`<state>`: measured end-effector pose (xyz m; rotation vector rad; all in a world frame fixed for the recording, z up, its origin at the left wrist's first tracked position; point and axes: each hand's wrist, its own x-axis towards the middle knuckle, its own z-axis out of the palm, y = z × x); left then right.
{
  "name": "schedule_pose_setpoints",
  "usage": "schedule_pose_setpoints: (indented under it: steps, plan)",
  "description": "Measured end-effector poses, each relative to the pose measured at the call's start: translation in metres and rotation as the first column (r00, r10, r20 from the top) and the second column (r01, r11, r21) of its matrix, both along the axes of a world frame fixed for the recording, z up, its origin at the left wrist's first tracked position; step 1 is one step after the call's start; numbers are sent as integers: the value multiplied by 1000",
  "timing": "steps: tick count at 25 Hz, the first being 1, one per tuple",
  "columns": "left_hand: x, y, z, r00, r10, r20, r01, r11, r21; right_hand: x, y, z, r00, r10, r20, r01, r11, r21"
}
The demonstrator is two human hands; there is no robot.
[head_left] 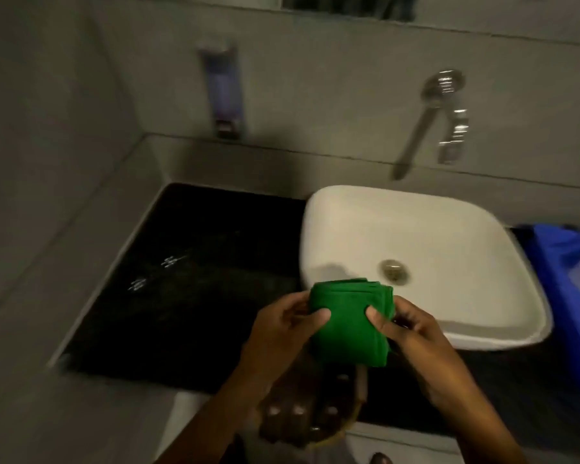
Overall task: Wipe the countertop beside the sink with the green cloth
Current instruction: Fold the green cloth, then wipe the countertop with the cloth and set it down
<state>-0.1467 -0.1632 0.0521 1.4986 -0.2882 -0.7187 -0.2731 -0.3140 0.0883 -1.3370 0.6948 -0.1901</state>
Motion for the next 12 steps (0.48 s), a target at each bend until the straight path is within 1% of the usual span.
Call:
schedule_pose_setpoints:
  steps: [1,2,4,5,7,9,11,12]
  plan:
    - [14,39,-8,999,34,21,-35,999,34,27,32,-10,998,50,-44,-54,994,-93]
    - [21,60,-13,998,57,32,-59,996,62,42,50,-17,995,41,-86,-60,971,-230]
    - [50,124,-29,967,236,97,-249,957,148,98,110,-34,981,110,-161,-172,879,-445]
    - [63,148,-37,942,309,131,-329,926,182,122,137,-43,968,157,-197,-238,827,-510]
    - [88,178,-52,905,359,228,-415,864,285,158,176,-64,934,258,-248,-354,766,-537]
    - [115,202,-67,867,327,376,-468,793,390,187,202,-84,913,310,-265,-405,770,-493]
    - [138,216,-78,788,222,574,-530,719,449,204,213,-102,910,299,-288,-406,785,-467]
    - [145,217,-83,737,134,662,-546,696,467,210,213,-110,915,253,-313,-385,779,-496]
